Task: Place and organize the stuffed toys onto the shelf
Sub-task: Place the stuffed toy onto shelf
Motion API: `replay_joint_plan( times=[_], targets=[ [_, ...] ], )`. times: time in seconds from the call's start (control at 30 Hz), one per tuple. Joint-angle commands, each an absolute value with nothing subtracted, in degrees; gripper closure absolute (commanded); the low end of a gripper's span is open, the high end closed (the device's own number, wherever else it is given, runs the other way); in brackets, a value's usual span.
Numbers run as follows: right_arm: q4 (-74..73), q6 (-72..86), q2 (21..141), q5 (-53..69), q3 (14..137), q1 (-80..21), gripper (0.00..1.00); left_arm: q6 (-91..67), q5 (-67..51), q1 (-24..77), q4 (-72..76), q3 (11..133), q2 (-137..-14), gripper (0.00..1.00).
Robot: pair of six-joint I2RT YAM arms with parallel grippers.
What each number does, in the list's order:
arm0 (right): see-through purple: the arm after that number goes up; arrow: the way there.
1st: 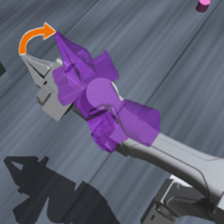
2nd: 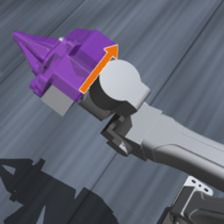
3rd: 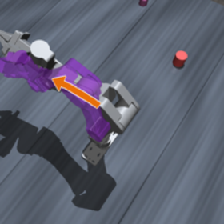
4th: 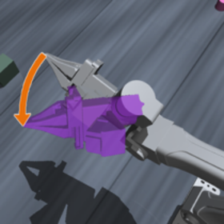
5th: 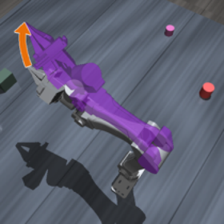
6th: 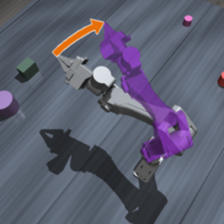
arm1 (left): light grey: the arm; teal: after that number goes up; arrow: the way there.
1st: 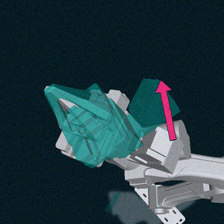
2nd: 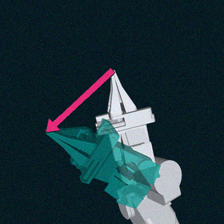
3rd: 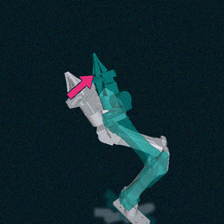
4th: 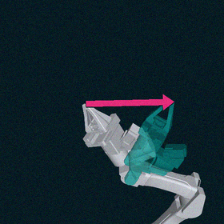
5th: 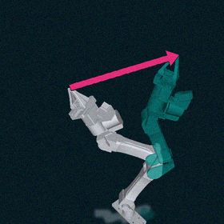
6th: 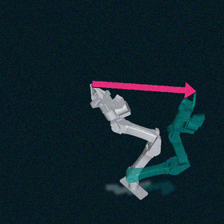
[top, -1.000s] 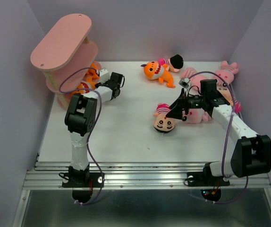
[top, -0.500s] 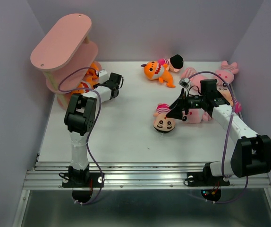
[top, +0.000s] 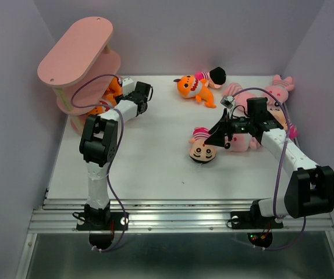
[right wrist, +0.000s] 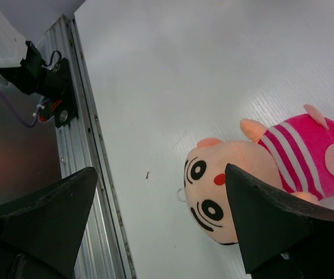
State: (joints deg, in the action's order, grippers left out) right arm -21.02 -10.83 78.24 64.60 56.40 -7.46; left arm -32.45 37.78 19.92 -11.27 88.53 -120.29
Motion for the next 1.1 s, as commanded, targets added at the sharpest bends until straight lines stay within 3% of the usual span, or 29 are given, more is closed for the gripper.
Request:
replay_joint_plan(
  times=[0.0, 0.57, 0.8, 1.07],
  targets=[
    [-20.1, -12.0, 77.5, 66.3, 56.7, -7.0, 0.04, -36.6, 39.6, 20.7, -15.7, 92.9, -120.1, 0.20],
    [-20.7, -12.6, 77.9, 66.3, 57.0, -7.0, 0.04, -62.6, 52.0, 20.7, -43.6, 109.0, -129.4, 0.25],
    [-21.0, -12.8, 77.9, 66.1, 57.0, -7.0, 0.04, -61.8, 50.8, 18.9, -43.3, 110.5, -130.8, 0.27],
    [-21.1, -12.9, 78.0, 66.0, 57.1, -7.0, 0.04, -58.7, 50.4, 16.5, -41.2, 110.6, -131.6, 0.41]
  ],
)
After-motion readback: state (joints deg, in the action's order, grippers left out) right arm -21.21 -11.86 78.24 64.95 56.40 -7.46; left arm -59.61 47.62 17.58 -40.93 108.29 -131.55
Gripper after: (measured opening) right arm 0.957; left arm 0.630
